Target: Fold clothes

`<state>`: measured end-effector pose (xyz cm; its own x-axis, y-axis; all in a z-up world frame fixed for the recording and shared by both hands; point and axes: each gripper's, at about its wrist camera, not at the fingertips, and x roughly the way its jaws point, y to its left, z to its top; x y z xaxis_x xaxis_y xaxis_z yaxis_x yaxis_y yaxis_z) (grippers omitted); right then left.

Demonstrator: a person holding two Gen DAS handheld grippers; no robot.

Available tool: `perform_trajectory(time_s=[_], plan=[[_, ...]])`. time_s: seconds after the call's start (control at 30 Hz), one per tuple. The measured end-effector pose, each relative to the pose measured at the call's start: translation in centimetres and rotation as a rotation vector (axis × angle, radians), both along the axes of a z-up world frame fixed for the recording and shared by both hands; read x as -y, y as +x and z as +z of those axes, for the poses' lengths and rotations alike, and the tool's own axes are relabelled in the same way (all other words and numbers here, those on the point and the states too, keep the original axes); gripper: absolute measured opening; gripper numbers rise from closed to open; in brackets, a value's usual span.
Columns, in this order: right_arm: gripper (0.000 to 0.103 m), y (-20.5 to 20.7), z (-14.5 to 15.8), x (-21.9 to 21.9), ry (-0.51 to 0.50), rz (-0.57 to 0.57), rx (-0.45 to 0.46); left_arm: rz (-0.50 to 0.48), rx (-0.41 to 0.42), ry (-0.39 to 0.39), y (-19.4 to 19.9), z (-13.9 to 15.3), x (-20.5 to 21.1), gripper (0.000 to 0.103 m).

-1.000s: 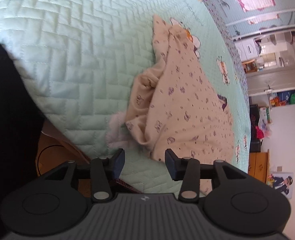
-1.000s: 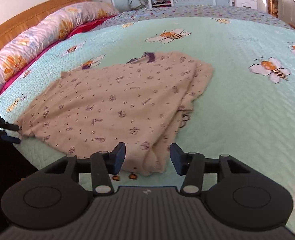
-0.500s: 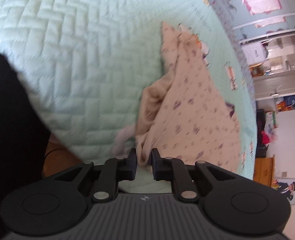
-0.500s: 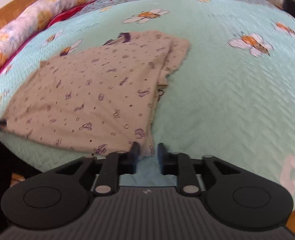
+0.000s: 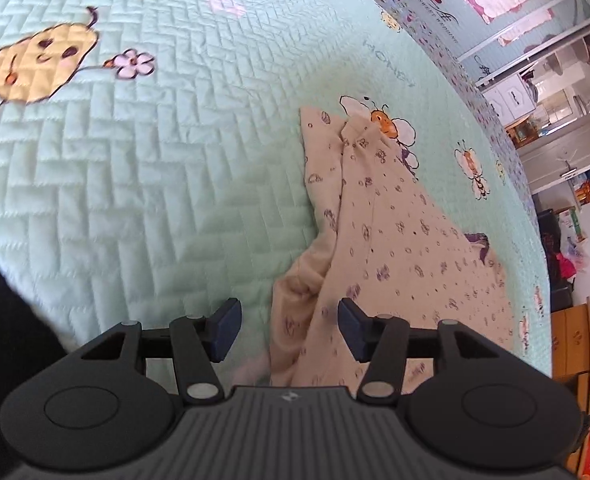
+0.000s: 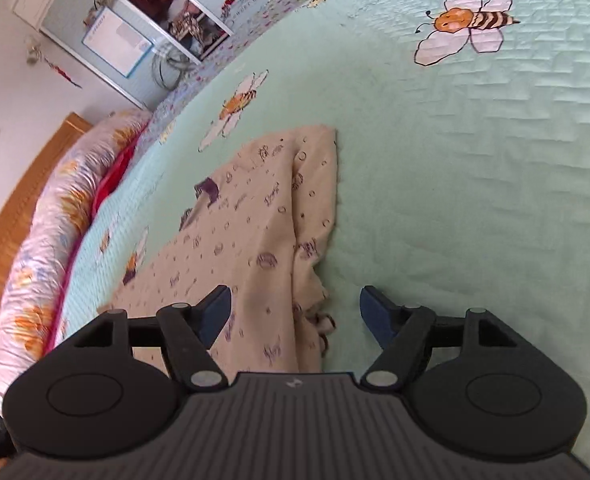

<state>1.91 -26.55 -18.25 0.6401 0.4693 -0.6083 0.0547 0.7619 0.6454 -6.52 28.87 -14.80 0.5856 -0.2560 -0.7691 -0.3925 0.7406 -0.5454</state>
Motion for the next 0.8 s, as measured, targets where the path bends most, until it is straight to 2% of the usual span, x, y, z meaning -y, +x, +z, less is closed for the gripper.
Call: perform_trajectory(time_s=[0.03, 0.07, 0.23, 0.3, 0.33, 0.47, 0.5, 0.57, 0.63, 0.7, 0.8], plan=[[0.055, 0.5, -0.2, 0.0, -0.001, 0.004, -0.008, -0.005, 0.004, 0.01, 0.7, 0.0, -0.1, 0.056], [0.009, 1.0, -0.3, -0.1, -0.002, 0.009, -0.016, -0.007, 0.005, 0.015, 1.4, -0.1, -0.1, 0.056], [0.011, 2.4, 0.9, 0.5, -0.058, 0.025, 0.026, -0.024, 0.014, 0.046, 3.5, 0.1, 0.1, 0.056], [0.023, 1.9, 1.2, 0.6, -0.104, 0.003, -0.012, -0.018, 0.023, 0.034, 3.4, 0.1, -0.1, 0.056], [0.037, 1.7, 1.3, 0.7, -0.128, -0.007, -0.031, -0.016, 0.028, 0.029, 3.3, 0.1, -0.3, 0.056], [0.039, 0.3, 3.4, 0.1, -0.205, 0.003, 0.066, -0.023, 0.038, 0.04, 4.2, 0.2, -0.8, 0.056], [0.043, -0.1, 4.0, -0.1, -0.224, 0.005, 0.092, -0.024, 0.041, 0.046, 4.8, 0.4, -0.9, 0.056], [0.061, 0.5, 4.7, -0.4, -0.247, 0.001, 0.124, -0.023, 0.047, 0.057, 6.2, 0.7, -0.9, 0.056], [0.061, 2.2, 4.7, -0.6, -0.242, 0.002, 0.088, -0.018, 0.052, 0.078, 7.0, 1.9, -0.5, 0.055], [0.061, 2.9, 4.7, -1.1, -0.232, 0.056, 0.012, -0.053, 0.095, 0.079, 6.4, 3.5, 0.3, 0.055], [0.061, -0.3, 5.8, -1.5, -0.267, 0.149, 0.015, -0.131, 0.145, 0.032, 3.3, 4.6, 1.7, 0.056]])
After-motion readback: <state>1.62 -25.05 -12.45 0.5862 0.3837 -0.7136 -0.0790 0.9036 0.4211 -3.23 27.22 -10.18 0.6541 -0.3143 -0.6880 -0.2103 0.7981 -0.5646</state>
